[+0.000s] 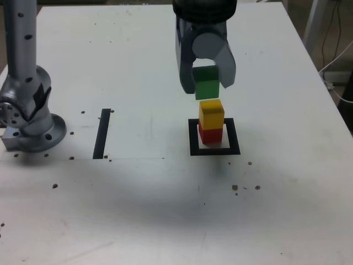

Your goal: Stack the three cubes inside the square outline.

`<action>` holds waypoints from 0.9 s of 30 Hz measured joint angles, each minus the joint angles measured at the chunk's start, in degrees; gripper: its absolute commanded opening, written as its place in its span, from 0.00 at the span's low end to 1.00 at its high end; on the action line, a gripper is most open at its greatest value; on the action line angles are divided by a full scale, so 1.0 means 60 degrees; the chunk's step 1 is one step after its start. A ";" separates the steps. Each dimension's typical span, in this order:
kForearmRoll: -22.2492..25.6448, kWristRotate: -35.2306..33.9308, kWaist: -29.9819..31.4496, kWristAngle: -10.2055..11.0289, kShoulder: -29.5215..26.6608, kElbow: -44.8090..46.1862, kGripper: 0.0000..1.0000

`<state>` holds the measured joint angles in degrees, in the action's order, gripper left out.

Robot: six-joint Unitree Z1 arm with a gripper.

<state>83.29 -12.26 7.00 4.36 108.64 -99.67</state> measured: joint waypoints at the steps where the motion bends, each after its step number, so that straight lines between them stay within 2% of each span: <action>1: -0.0026 0.0026 -0.0082 0.0000 0.0051 0.0009 0.08; 11: -0.0541 0.0222 -0.0330 -0.0145 0.0333 0.0370 0.09; 27: -0.0897 0.0300 -0.0454 -0.0271 0.0466 0.0529 0.09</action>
<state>77.91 -10.46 4.28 2.74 111.44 -96.49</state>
